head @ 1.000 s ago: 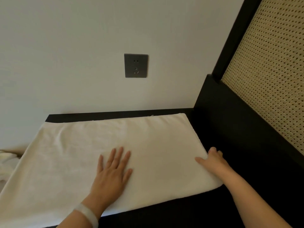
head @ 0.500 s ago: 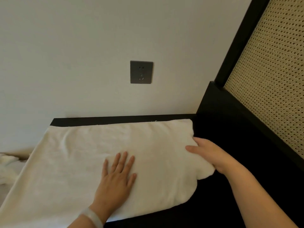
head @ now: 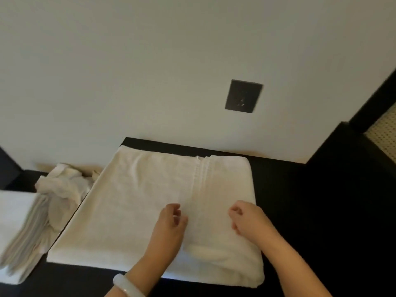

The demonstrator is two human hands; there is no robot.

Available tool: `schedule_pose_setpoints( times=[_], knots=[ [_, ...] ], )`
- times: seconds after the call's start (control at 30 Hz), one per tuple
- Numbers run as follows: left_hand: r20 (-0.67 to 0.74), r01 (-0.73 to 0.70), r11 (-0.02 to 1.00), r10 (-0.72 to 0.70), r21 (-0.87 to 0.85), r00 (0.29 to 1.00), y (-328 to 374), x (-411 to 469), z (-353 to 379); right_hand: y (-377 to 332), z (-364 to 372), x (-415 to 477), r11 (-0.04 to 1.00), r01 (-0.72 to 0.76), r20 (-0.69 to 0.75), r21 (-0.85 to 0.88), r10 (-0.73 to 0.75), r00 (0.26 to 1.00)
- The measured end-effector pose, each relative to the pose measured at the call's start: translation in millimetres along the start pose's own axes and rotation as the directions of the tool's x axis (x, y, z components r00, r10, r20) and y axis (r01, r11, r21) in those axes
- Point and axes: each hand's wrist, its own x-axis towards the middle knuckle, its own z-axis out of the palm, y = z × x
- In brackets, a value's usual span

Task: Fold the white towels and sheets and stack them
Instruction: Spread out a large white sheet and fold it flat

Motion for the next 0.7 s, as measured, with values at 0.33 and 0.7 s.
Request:
schedule_pose_setpoints(
  times=[0.33, 0.7],
  knots=[
    [0.158, -0.080, 0.970, 0.044, 0.231, 0.986, 14.7, -9.7, 22.8, 57.0, 52.9, -22.5, 0.801, 0.225, -0.189, -0.555, -0.385, 0.903],
    [0.181, 0.049, 0.926, -0.125, 0.374, 0.976, 21.7, -21.0, 15.5, -31.7, 7.9, 62.7, 0.946, 0.217, -0.022, -0.239, -0.229, 0.973]
  ],
)
